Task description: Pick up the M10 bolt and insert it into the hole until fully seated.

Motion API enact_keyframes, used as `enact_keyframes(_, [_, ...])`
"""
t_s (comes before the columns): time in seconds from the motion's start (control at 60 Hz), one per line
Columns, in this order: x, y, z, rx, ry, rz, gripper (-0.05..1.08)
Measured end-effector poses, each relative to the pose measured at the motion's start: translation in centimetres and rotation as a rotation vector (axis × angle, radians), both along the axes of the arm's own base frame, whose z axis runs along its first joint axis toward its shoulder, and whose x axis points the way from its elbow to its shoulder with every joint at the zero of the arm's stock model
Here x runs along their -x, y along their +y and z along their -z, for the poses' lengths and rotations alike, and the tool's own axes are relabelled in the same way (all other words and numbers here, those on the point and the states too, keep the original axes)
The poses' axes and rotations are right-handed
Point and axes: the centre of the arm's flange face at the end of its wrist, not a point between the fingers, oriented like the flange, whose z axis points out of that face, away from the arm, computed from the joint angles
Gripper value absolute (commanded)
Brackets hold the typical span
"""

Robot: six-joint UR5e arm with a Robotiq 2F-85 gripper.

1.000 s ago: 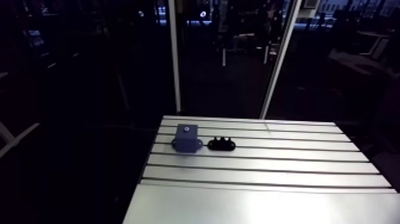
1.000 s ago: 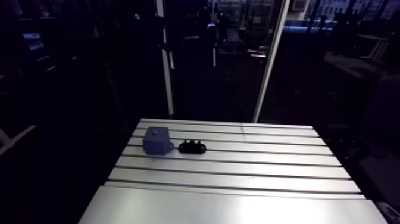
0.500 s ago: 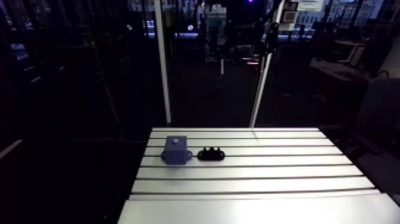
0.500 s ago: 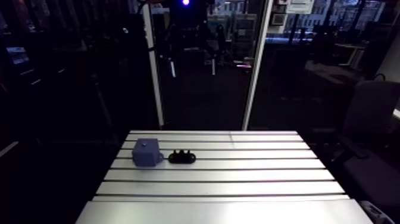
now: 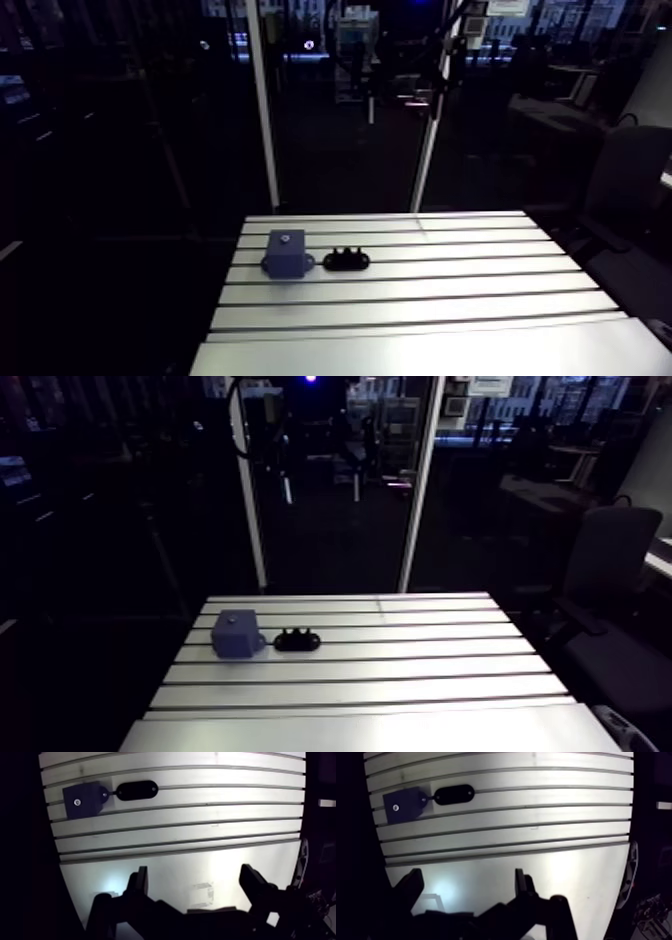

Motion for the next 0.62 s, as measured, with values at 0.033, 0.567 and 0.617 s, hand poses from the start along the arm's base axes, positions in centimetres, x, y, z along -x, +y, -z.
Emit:
enact_keyframes(0.033, [-0.01,0.0,0.07,0.002,-0.001,0.0,0.01])
enact_keyframes(0.567, [-0.11,-0.01,0.29,0.007,-0.007,0.002,0.01])
enact_keyframes(0.617, [-0.1,-0.01,0.32,0.007,-0.008,0.002,0.01])
